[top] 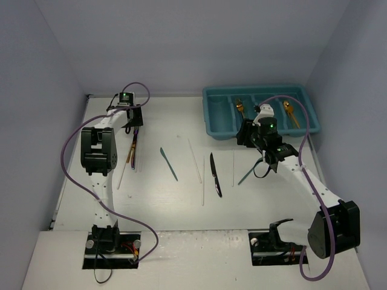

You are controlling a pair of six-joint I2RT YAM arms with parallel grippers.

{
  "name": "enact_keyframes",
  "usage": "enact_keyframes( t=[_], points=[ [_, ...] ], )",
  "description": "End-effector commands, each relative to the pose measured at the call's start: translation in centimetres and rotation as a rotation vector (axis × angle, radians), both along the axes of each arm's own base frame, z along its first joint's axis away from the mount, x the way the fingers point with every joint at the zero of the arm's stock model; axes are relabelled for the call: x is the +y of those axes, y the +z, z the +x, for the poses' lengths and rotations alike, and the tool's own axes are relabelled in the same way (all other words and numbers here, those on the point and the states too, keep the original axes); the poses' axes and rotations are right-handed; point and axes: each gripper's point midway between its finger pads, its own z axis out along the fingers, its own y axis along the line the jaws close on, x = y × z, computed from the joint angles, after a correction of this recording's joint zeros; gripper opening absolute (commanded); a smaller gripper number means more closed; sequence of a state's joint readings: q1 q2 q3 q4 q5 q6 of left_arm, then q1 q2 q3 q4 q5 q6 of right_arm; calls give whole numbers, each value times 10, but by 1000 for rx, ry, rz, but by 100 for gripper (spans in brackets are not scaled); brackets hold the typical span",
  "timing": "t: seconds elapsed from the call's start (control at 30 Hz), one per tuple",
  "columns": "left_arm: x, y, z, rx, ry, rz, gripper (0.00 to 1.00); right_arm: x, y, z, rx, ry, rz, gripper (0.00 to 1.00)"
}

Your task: Sort the eating utensils into containers

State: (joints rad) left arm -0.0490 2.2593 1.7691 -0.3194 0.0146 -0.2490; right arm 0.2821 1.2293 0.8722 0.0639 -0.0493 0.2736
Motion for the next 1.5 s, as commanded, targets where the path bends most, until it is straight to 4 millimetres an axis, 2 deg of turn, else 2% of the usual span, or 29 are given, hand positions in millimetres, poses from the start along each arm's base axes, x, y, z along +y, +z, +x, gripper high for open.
enact_keyframes(
  t=[0.0, 0.2, 0.23, 0.27, 0.33, 0.43, 0.63, 0.87, 1.07, 1.3, 1.47],
  points=[
    [-1, 23, 4, -45, -9, -19, 51, 6, 15, 10, -57, 7, 39, 49],
    [-2, 21, 0, -33, -18, -17, 40, 9, 19, 11, -61, 18, 51, 49],
    [-2, 21, 0, -34, -18, -17, 36, 9, 19, 11, -61, 18, 50, 49],
    [-2, 22, 0, -36, -19, -14, 25, 9, 19, 11, -62, 18, 52, 49],
    [-1, 25, 2, -43, -19, -7, 18, 9, 19, 9, -62, 17, 55, 49],
    [2, 36, 5, -68, -17, 12, 16, 8, 20, 8, -64, 15, 58, 49],
    [9, 90, 10, -190, 0, 43, 13, 10, 25, 8, -75, 20, 66, 49],
    [7, 148, 8, -361, 13, 84, 13, 14, 26, 7, -73, 39, 79, 49],
    [4, 169, 9, -433, 17, 125, 13, 20, 31, 5, -88, 72, 72, 50],
    [6, 206, 16, -528, 39, 152, 13, 28, 35, 4, -98, 110, 65, 50],
    [-6, 231, 13, -575, 42, 106, 10, 37, 42, 2, -118, 148, 60, 50]
  ],
)
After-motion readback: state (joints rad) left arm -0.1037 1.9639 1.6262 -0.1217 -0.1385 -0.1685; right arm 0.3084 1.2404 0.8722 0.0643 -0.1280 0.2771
